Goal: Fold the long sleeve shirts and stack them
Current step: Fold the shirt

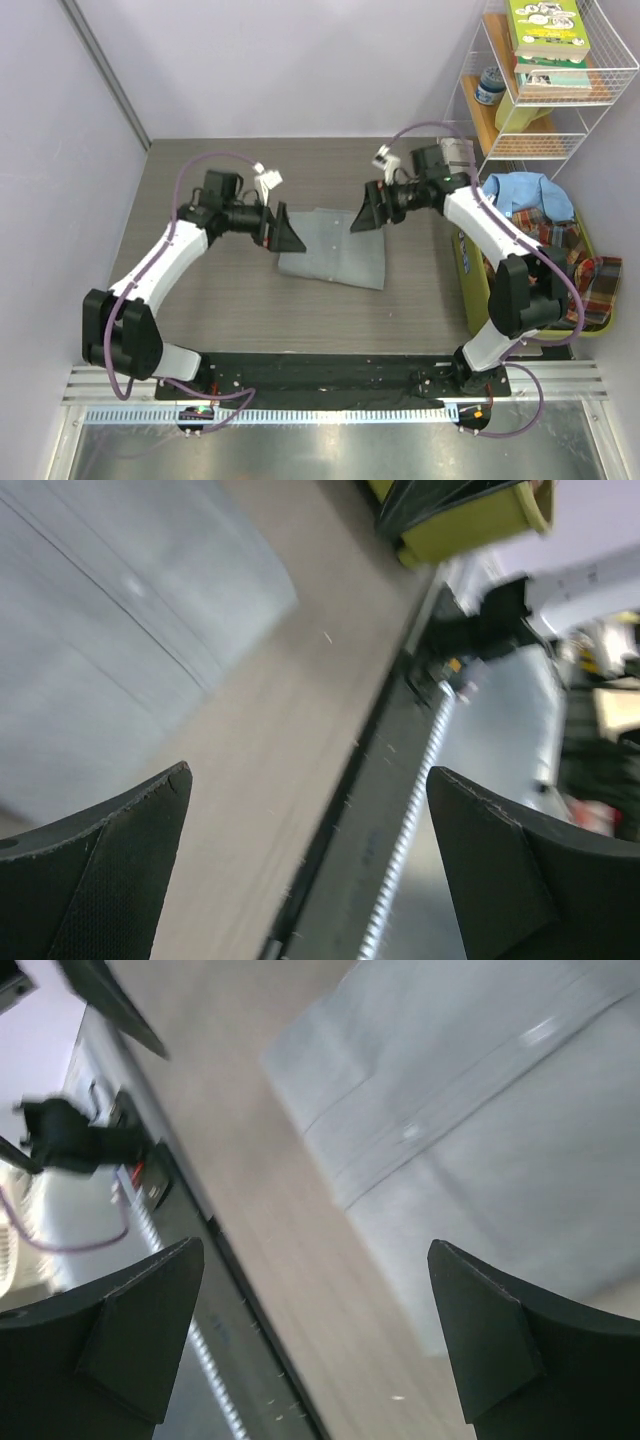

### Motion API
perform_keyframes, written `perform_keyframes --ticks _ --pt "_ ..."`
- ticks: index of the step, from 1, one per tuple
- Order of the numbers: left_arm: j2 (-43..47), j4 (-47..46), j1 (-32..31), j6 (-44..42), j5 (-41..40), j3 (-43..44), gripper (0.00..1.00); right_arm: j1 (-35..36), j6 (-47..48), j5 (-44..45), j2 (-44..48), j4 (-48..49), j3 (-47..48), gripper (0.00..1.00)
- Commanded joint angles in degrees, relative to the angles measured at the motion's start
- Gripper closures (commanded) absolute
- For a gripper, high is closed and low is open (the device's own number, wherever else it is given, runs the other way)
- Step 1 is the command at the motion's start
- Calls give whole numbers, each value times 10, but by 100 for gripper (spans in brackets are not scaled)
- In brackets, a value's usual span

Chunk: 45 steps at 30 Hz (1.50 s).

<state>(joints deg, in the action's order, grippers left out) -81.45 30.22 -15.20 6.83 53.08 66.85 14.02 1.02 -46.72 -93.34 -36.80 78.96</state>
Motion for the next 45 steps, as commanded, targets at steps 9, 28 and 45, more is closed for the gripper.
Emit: perform_keyframes --ticks 9,28,45 --pt "-75 -378 -58 252 79 -189 0 100 -66 -76 -58 114 -137 0" --pt "-239 -304 26 201 -88 -185 0 39 112 16 -216 -4 -90 1" --pt "-116 -307 -77 209 -27 -110 0 41 41 -100 -127 11 -15 5"
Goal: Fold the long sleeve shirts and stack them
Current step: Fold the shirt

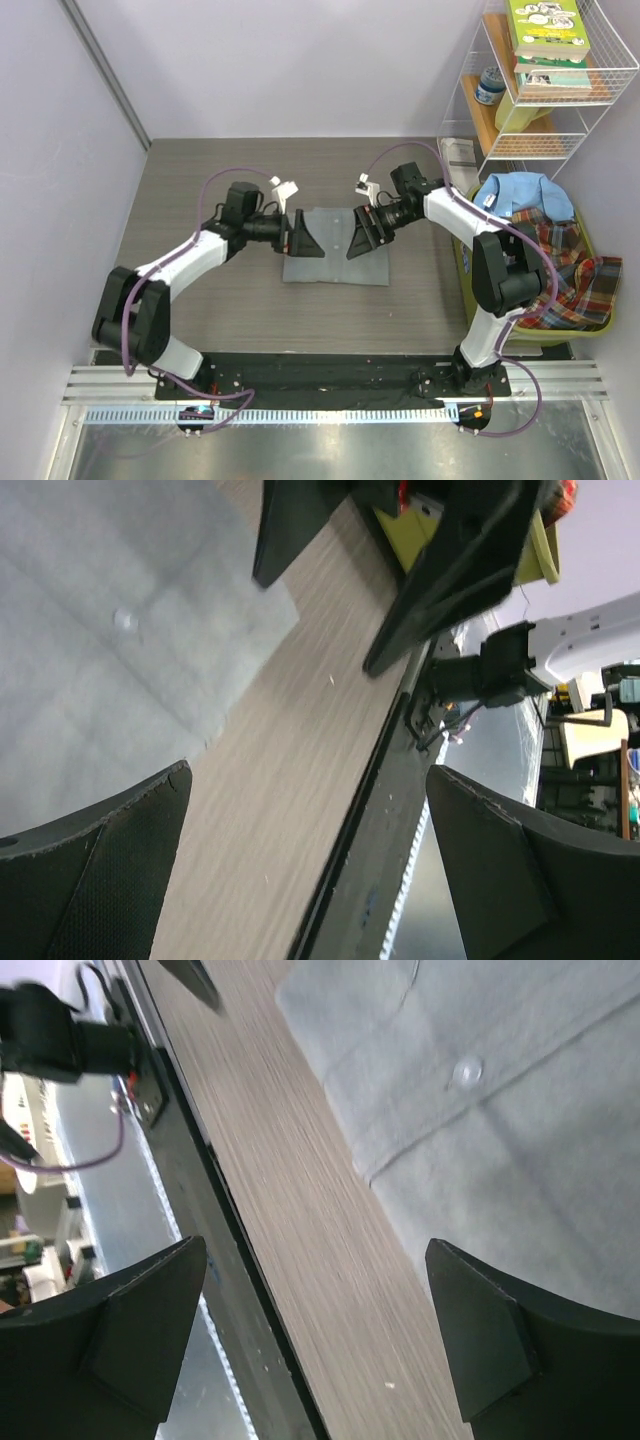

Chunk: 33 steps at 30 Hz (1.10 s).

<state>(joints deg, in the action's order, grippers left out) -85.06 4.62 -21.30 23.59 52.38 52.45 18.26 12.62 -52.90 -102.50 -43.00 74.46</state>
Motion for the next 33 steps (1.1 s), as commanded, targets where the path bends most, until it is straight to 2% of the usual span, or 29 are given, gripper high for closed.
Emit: perform_keyframes --ticks 1,3,6,8,10,14,17,18,20,22,26,27,33 --pt "-127 -68 -16 70 -28 55 0 -2 -80 -46 -62 76 36 5" --pt "-168 -109 -12 94 -25 66 0 -3 -75 -35 -91 78 51 6" --pt "-245 -123 1 109 -44 79 0 -11 -52 -6 -147 74 60 7" --pt "-289 -98 18 120 -50 78 0 -14 -29 14 -184 65 62 8" --pt "-295 -75 24 111 -50 55 0 -12 -21 16 -199 62 53 9" --pt "-240 -35 19 63 -16 -12 0 11 6 10 -159 42 -5 10" --pt "-163 5 6 23 34 -45 0 12 18 2 -106 22 1 10" --pt "-118 20 4 4 49 -45 0 9 18 18 -95 18 12 10" --pt "-84 45 4 -9 48 -33 0 2 18 36 -86 5 59 10" --pt "-74 68 7 -49 29 19 0 -7 3 53 -87 5 86 11" --pt "-139 86 14 -72 -8 133 0 -6 -36 81 -121 20 140 26" --pt "-161 87 15 -71 -10 148 0 -6 -43 88 -130 22 146 36" --pt "-280 65 56 -54 -49 184 0 -6 -43 162 -190 27 162 54"
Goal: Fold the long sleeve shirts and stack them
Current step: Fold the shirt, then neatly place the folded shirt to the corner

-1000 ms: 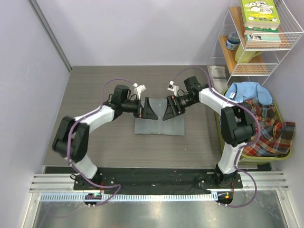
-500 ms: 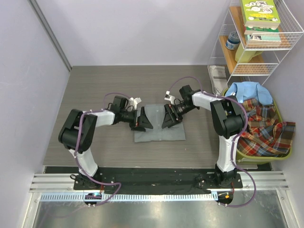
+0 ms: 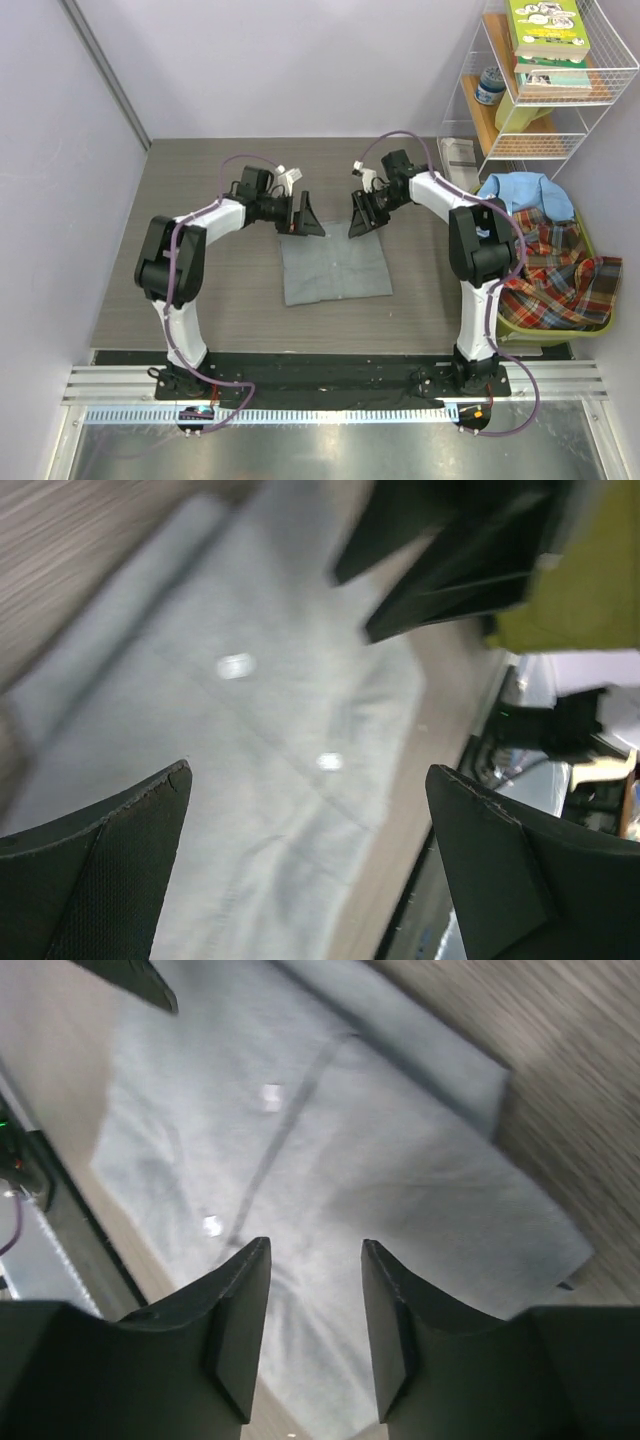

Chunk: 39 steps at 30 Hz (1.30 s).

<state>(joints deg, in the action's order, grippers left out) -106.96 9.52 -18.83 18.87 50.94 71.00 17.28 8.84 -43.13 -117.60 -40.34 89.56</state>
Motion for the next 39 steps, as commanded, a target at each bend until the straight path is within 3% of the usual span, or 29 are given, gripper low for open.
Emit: perform_keyframes --ticks 1,7,9,13,15,17,20,25,32,35,39 --pt "-70 20 41 -3 -43 -3 0 4 -2 81 -57 1 18 56" --pt "-63 63 31 -26 -61 -81 0 14 1 120 -131 3 98 62" --pt "-36 119 11 -73 -56 -106 0 28 7 126 -148 -2 118 63" --pt "20 175 -19 -103 8 -125 0 57 63 119 -146 -4 155 67" --pt "68 183 -1 -101 40 -130 0 73 89 122 -139 -15 176 69" --pt "110 148 56 -68 24 -156 0 81 112 125 -127 -29 196 70" --pt "142 128 93 -80 -64 -142 0 83 99 109 -80 -33 200 69" --pt "51 196 93 -103 -73 -62 0 85 64 96 -1 -49 144 69" --pt "-97 232 88 -162 -37 45 0 92 42 77 26 -77 40 71" --pt "-131 241 82 -169 -16 61 5 92 40 102 18 -69 1 72" --pt "-153 241 65 -158 8 53 19 92 45 137 -14 -58 -20 73"
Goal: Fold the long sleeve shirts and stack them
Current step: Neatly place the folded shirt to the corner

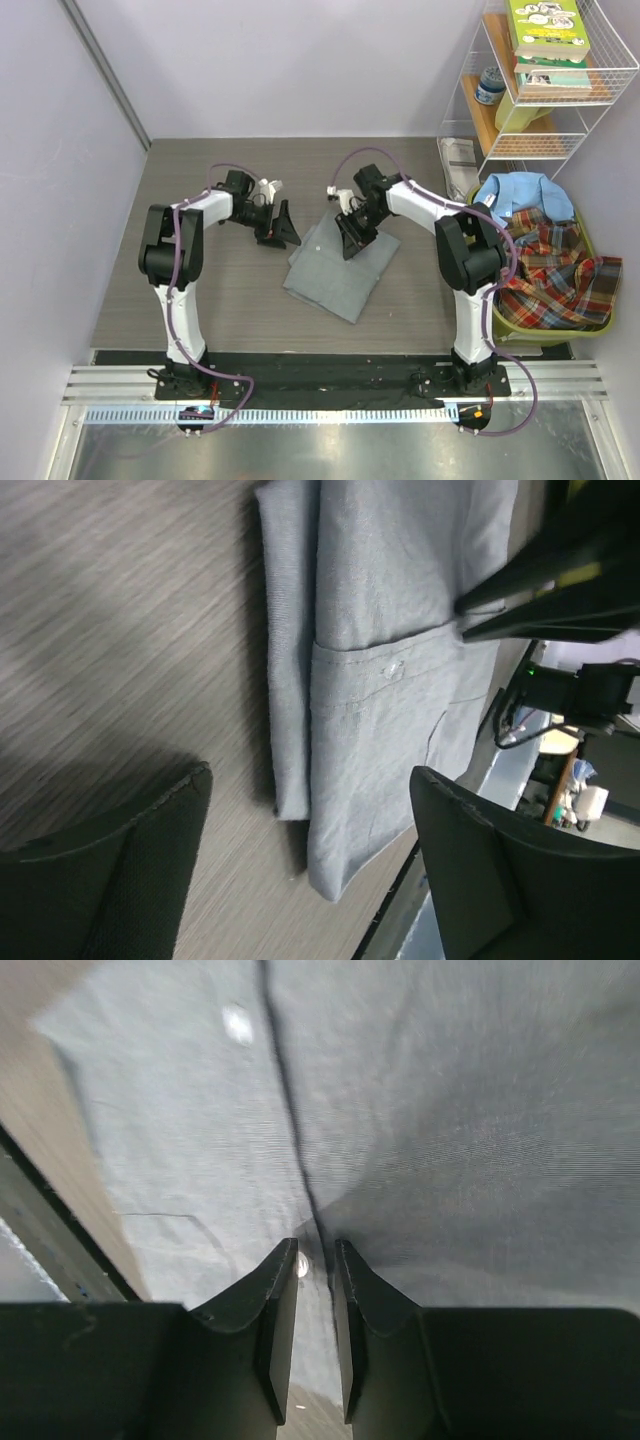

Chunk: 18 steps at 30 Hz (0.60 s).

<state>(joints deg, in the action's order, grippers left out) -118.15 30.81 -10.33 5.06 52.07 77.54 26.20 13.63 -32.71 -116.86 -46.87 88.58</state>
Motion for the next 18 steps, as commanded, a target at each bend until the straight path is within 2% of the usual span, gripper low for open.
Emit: perform_keyframes --ticks 1,8,18 --pt "-45 25 -22 -15 0 -16 21 3 0 37 -28 10 -11 73" --pt "-78 -24 -34 52 6 -19 31 3 8 45 -65 13 1 76" --pt "-121 -73 -51 118 3 5 37 3 18 48 -65 6 6 77"
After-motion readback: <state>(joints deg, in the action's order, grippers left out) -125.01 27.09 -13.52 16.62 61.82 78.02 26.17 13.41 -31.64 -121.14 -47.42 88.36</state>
